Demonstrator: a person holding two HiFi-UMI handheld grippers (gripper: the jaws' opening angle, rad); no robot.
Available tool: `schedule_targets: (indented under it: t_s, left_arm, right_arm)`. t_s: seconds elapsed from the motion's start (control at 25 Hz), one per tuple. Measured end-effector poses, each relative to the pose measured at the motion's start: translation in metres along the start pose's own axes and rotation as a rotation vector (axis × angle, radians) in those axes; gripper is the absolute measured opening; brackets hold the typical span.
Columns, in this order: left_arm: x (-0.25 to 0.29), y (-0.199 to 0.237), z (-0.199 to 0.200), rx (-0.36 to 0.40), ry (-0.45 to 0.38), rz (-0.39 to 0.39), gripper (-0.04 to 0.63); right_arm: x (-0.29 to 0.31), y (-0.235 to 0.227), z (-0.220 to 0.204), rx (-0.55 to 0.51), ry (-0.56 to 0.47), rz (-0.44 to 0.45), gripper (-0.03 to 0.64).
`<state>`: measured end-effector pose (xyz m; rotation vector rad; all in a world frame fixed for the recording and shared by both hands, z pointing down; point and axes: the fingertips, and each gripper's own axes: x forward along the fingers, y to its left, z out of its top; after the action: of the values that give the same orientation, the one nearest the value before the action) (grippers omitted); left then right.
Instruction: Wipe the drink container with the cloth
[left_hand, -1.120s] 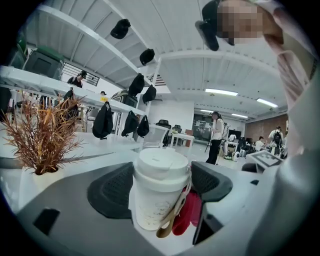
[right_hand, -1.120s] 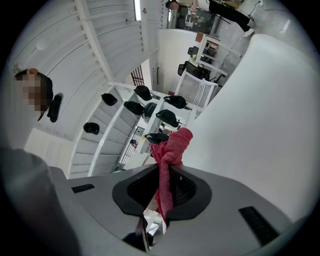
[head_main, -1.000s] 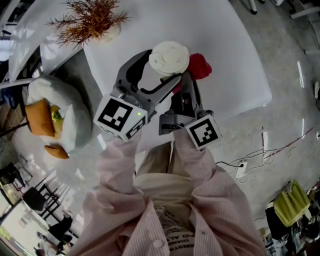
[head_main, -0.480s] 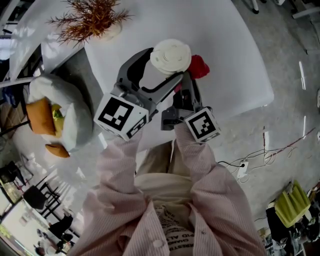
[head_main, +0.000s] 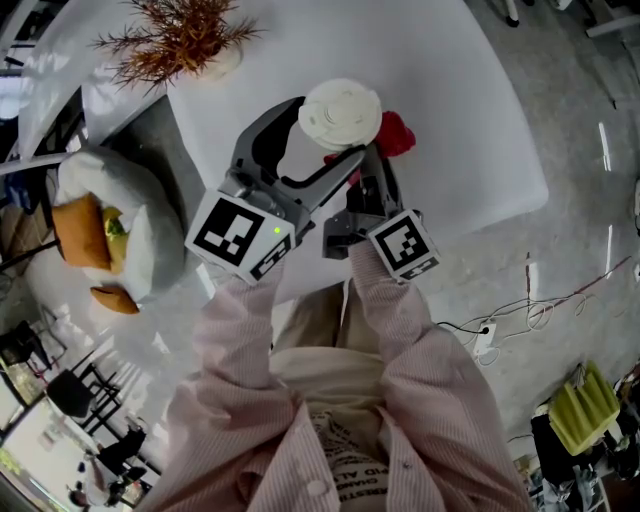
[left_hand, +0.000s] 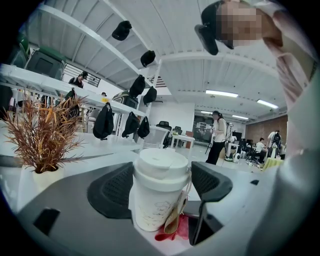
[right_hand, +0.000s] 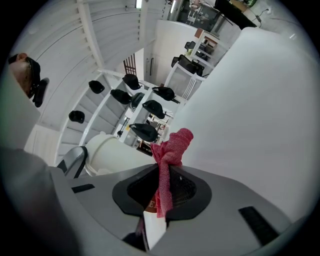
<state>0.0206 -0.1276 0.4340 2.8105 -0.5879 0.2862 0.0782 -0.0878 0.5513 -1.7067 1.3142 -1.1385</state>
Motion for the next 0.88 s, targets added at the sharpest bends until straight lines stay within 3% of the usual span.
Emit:
schedule_targets:
  t_s: [0.56,0.88]
  left_arm:
    - [-0.001,-0.001,-0.002,0.000,0.021,-0.001,0.359]
    - [0.000,0.001,-0.001,-0.007,0.058,-0.004,0.359]
  right_arm:
    - [0.000,0.004,0.015,-0.067,0.091,-0.009,0.041]
    - [0.003,0.035,0.045,-0.100,0.218,0.090,0.041]
